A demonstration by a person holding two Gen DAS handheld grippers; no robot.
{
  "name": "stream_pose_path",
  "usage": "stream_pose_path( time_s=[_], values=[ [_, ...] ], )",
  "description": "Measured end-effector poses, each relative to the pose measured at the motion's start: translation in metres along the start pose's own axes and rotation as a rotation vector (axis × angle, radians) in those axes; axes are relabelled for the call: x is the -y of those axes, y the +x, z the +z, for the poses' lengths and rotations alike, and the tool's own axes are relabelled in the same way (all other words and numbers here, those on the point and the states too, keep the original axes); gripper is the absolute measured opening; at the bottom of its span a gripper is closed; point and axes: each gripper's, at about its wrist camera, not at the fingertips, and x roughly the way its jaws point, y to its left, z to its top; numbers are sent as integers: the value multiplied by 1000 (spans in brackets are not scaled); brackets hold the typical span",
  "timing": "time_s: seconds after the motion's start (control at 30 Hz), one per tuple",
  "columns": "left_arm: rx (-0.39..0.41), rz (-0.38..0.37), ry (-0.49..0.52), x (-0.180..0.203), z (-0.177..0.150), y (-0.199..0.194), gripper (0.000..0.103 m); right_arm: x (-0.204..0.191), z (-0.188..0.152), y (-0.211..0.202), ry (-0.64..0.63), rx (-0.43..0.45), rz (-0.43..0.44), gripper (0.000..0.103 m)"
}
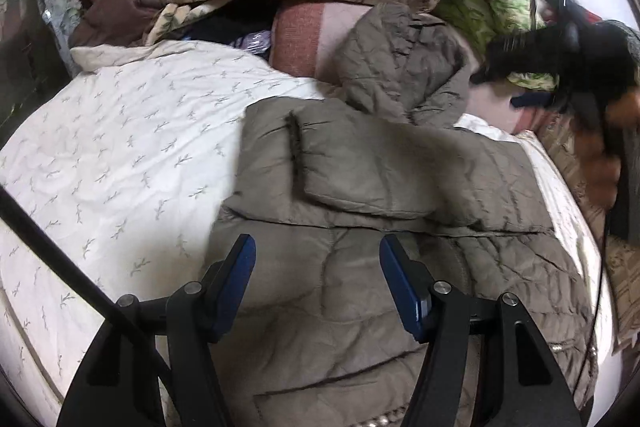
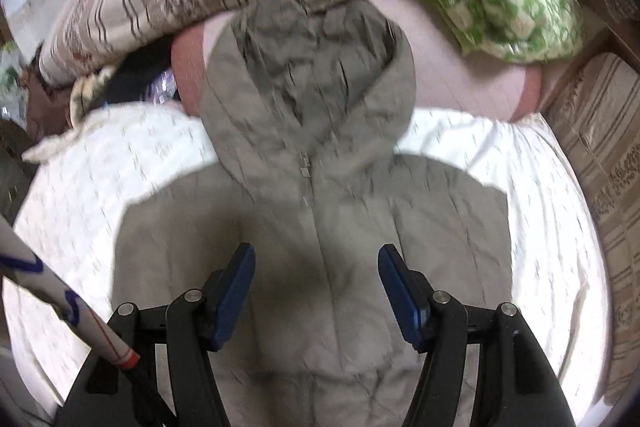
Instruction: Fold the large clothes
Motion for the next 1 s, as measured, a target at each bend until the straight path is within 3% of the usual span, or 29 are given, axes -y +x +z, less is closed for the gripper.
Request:
stream_pose_path(
  time_s=[0.07, 0.2, 0.27, 0.47, 0.63, 0.77, 0.83, 0.87, 0.9, 0.93, 1.0],
  values=[
    [-22, 10, -19, -8, -1, 9, 63, -5, 22, 0, 24, 26, 15, 70],
    [-90, -2, -78, -24, -1, 29, 63, -12, 71, 8, 89, 77, 41, 83],
    [-113, -24, -108, -31, -1, 35, 63, -16, 95, 14, 122, 98, 43, 84],
    [-169, -61, -137, -38, -2, 49, 63, -40, 169, 64, 191, 123, 54, 89],
    [-177, -50, -138, -38, -1, 55, 63, -66, 209, 109, 185, 115, 36, 91],
    [-190, -44, -122, -36, -1, 60, 63, -73, 220, 139, 183, 106, -45, 91],
    [-195, -39, -116, -34, -1, 61, 63, -71, 217, 152, 178, 80, -97, 83],
    [-196, -37, -116, -34, -1, 61, 63, -69, 214, 153, 176, 84, -104, 57],
    [-197, -35, -116, -34, -1, 61, 63, -67, 209, 152, 175, 89, -89, 14],
    [-199, -33, -116, -34, -1, 61, 63, -66, 205, 149, 171, 75, -66, 8],
    [-195, -33, -121, -35, 1, 58, 63, -65, 196, 134, 148, 80, -73, 7]
  ],
)
